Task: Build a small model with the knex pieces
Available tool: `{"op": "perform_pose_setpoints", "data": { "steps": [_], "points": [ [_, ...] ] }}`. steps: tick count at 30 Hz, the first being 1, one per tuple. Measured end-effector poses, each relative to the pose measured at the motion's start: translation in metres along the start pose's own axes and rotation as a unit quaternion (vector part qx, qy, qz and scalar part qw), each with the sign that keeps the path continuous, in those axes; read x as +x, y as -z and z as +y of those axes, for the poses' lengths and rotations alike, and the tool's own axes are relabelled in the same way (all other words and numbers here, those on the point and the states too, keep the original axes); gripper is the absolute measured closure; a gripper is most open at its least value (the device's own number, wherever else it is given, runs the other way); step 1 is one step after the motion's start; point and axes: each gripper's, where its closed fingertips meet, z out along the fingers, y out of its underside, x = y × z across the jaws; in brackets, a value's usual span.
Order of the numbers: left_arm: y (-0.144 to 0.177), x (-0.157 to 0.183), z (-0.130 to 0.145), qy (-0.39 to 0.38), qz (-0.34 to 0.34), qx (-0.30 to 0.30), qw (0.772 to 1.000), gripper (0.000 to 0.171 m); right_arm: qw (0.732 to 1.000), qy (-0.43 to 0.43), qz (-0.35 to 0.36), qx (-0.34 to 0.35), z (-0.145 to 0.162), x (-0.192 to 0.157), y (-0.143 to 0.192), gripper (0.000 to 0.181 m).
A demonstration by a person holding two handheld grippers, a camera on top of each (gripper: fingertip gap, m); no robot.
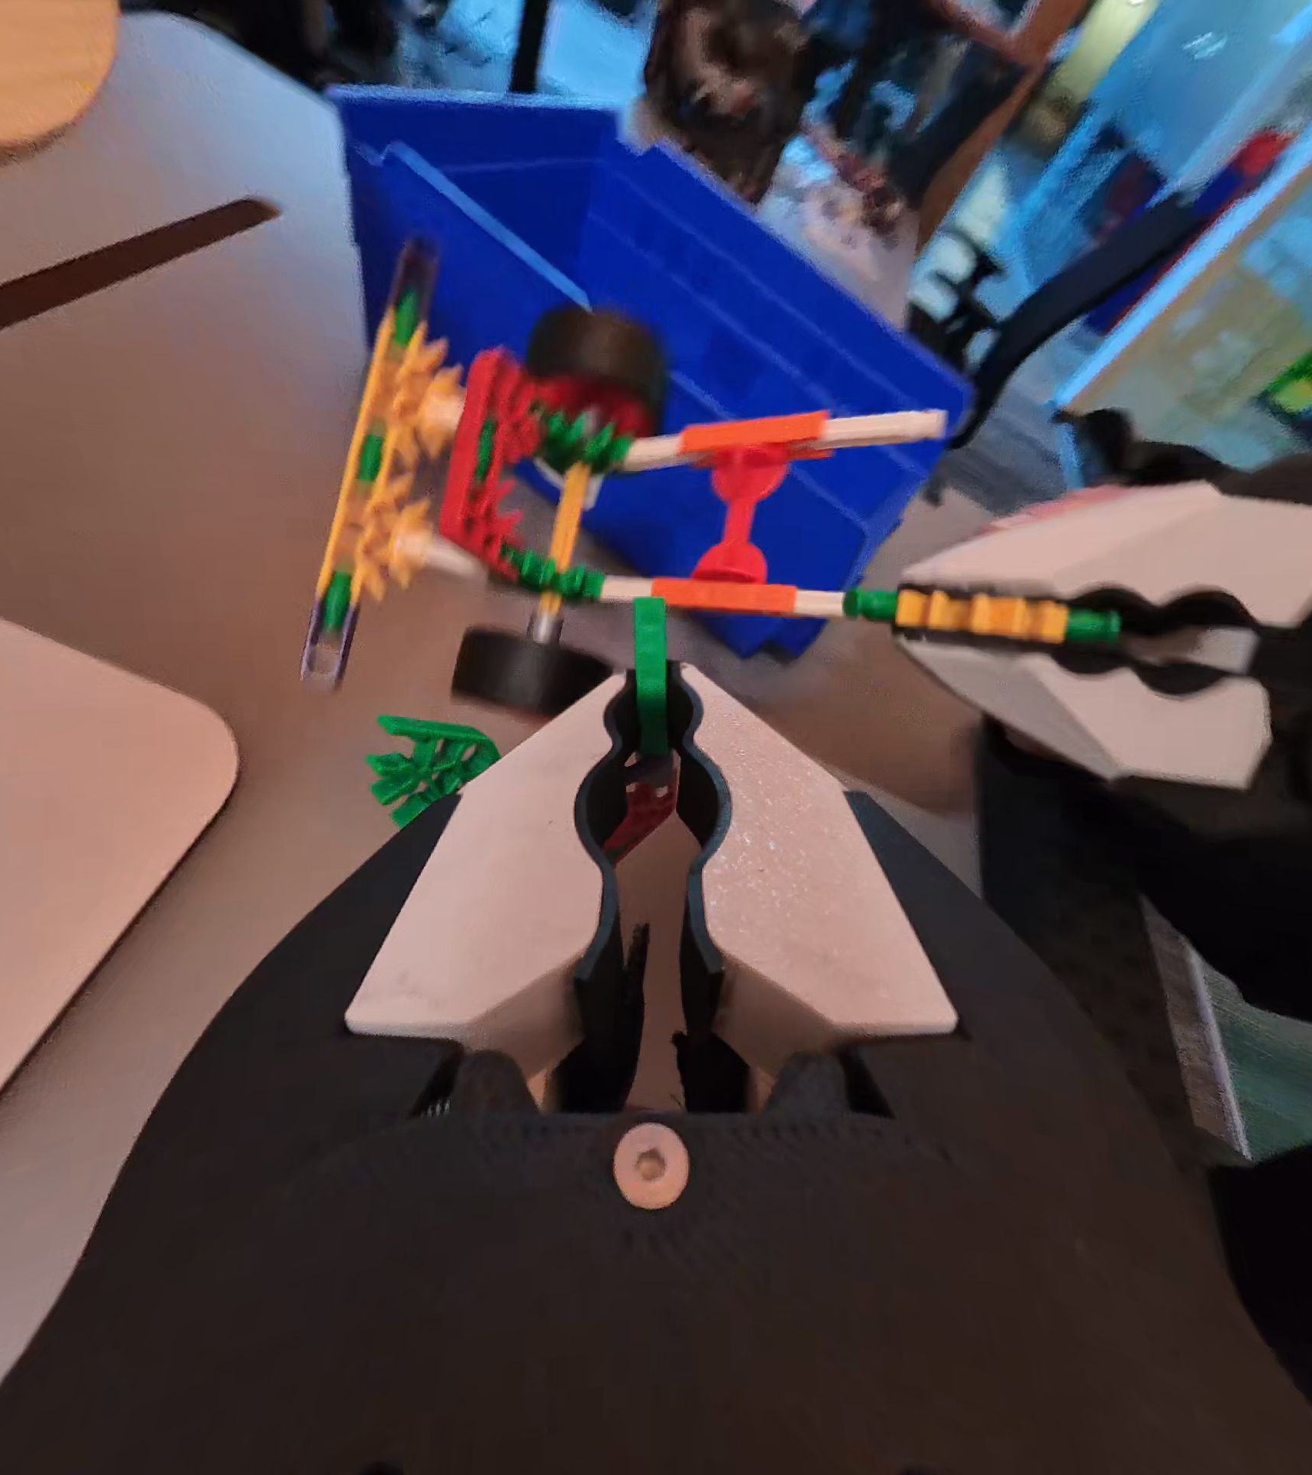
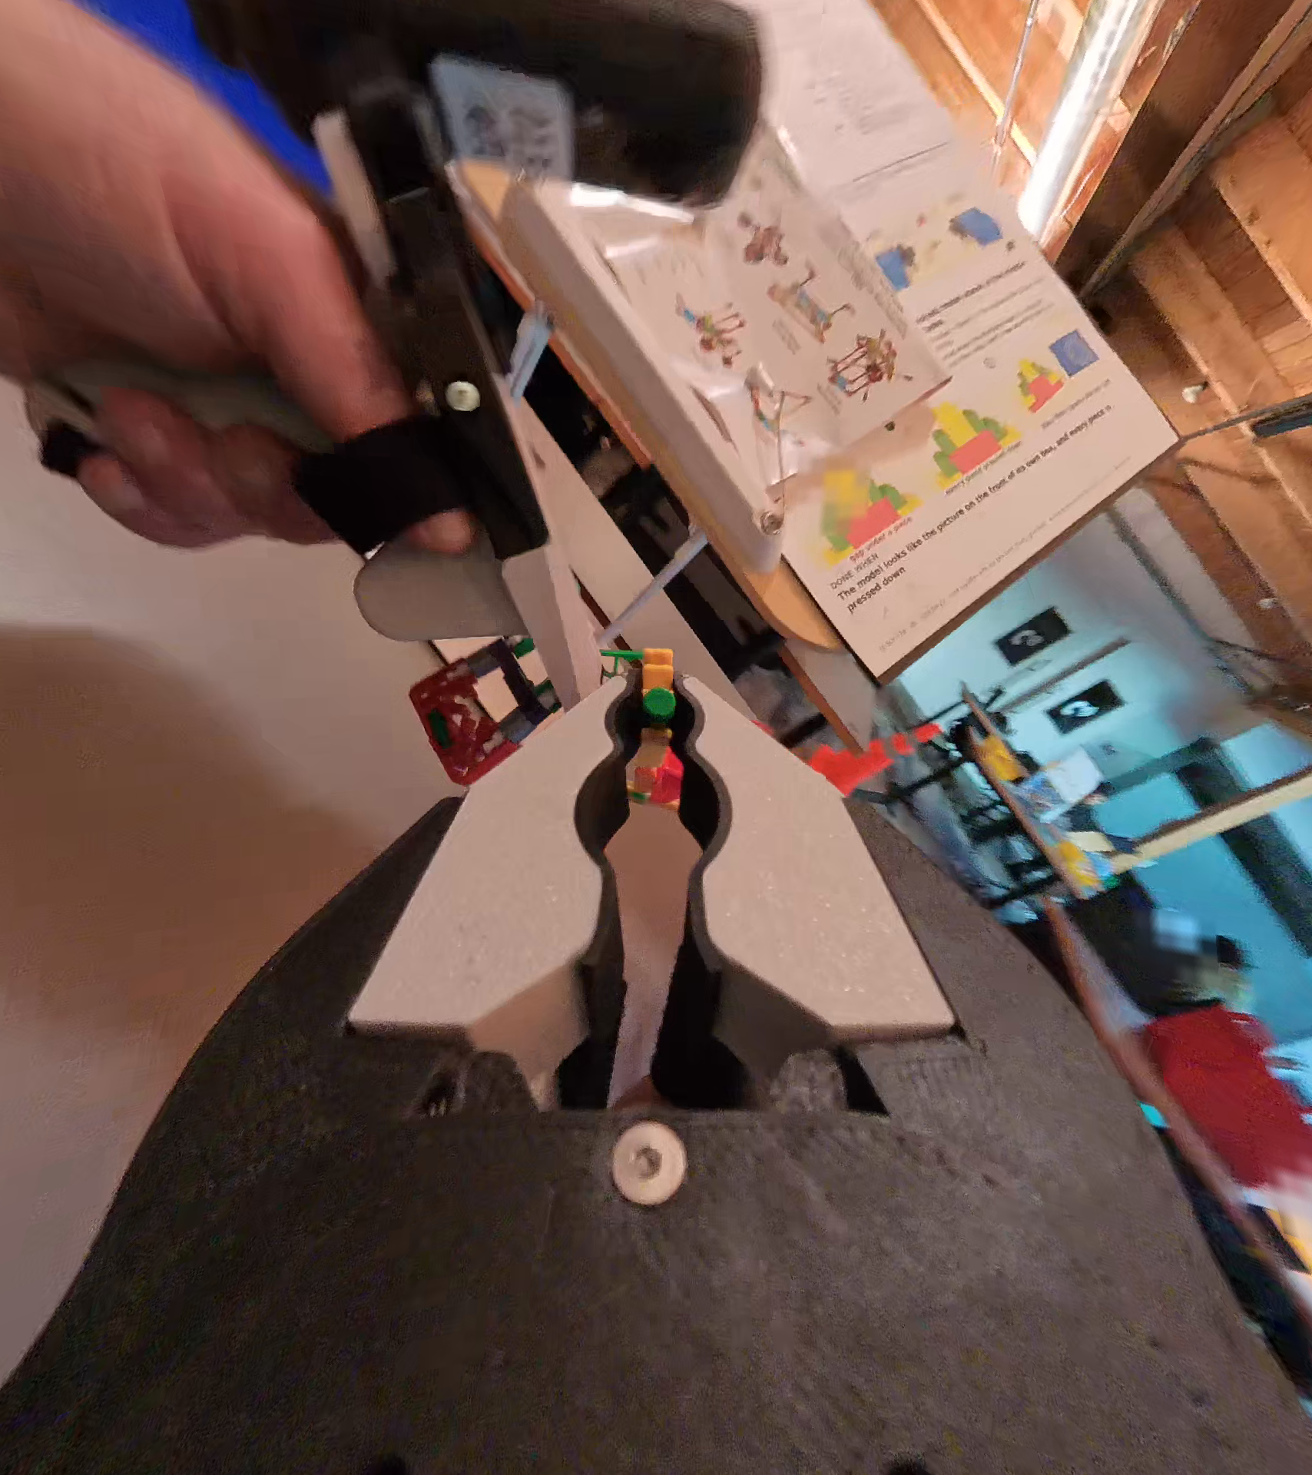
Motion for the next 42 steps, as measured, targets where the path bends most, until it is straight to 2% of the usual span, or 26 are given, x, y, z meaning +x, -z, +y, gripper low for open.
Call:
{"op": "perform_pose_setpoints", "data": {
  "steps": [2, 3, 4, 6, 9, 14, 15, 17, 19, 24, 28, 31, 33, 35, 37, 41, 42],
  "points": [
    [0.009, 0.005, -0.002, -0.039, 0.009, -0.007, 0.999, 0.168, 0.997, -0.067, -0.031, 0.025, -0.003, 0.005, 0.004, 0.178],
    [0.012, 0.015, -0.001, -0.058, 0.034, -0.021, 0.998, 0.168, 0.994, -0.094, -0.044, 0.037, -0.003, 0.008, 0.006, 0.178],
    [0.016, 0.024, 0.001, -0.064, 0.061, -0.031, 0.996, 0.167, 0.99, -0.118, -0.054, 0.047, -0.003, 0.012, 0.008, 0.178],
    [0.02, 0.025, 0.006, -0.076, 0.069, -0.053, 0.993, 0.168, 0.977, -0.178, -0.091, 0.07, -0.005, 0.014, 0.011, 0.177],
    [0.025, 0.028, 0.025, -0.064, 0.105, -0.101, 0.987, 0.168, 0.957, -0.245, -0.133, 0.082, 0.001, 0.016, 0.013, 0.178],
    [0.032, 0.028, 0.073, -0.057, 0.16, -0.202, 0.965, 0.168, 0.929, -0.314, -0.162, 0.109, 0.005, 0.025, 0.018, 0.178],
    [0.031, 0.024, 0.082, -0.061, 0.153, -0.219, 0.962, 0.168, 0.924, -0.324, -0.169, 0.112, 0.006, 0.025, 0.018, 0.178],
    [0.025, -0.001, 0.093, -0.072, 0.087, -0.249, 0.962, 0.161, 0.918, -0.334, -0.181, 0.112, 0.009, 0.023, 0.017, 0.178],
    [0.025, -0.009, 0.101, -0.083, 0.067, -0.267, 0.958, 0.145, 0.918, -0.334, -0.186, 0.106, 0.012, 0.02, 0.015, 0.178],
    [0.04, -0.035, 0.085, -0.114, -0.011, -0.257, 0.96, 0.104, 0.906, -0.354, -0.199, 0.118, 0.009, 0.019, 0.016, 0.178],
    [0.046, -0.005, 0.037, -0.188, -0.007, -0.163, 0.969, 0.096, 0.892, -0.38, -0.208, 0.13, 0.007, 0.021, 0.016, 0.178],
    [0.029, 0.033, 0.012, -0.255, 0.006, -0.097, 0.962, 0.101, 0.886, -0.383, -0.224, 0.135, 0.001, 0.015, 0.015, 0.178],
    [0.015, 0.042, 0.002, -0.281, -0.013, -0.065, 0.957, 0.111, 0.88, -0.385, -0.239, 0.143, -0.004, 0.011, 0.017, 0.178],
    [0.002, 0.052, 0.003, -0.277, 0.005, -0.055, 0.959, 0.117, 0.87, -0.393, -0.254, 0.158, -0.011, 0.009, 0.02, 0.178],
    [-0.006, 0.054, 0.008, -0.265, 0.018, -0.055, 0.962, 0.134, 0.861, -0.398, -0.268, 0.168, -0.017, 0.007, 0.022, 0.178],
    [-0.009, 0.066, 0.014, -0.223, 0.084, -0.049, 0.97, 0.154, 0.857, -0.398, -0.278, 0.17, -0.019, 0.005, 0.023, 0.178],
    [-0.009, 0.066, 0.014, -0.219, 0.088, -0.05, 0.97, 0.154, 0.859, -0.396, -0.278, 0.168, -0.018, 0.004, 0.023, 0.178]
  ]
}}
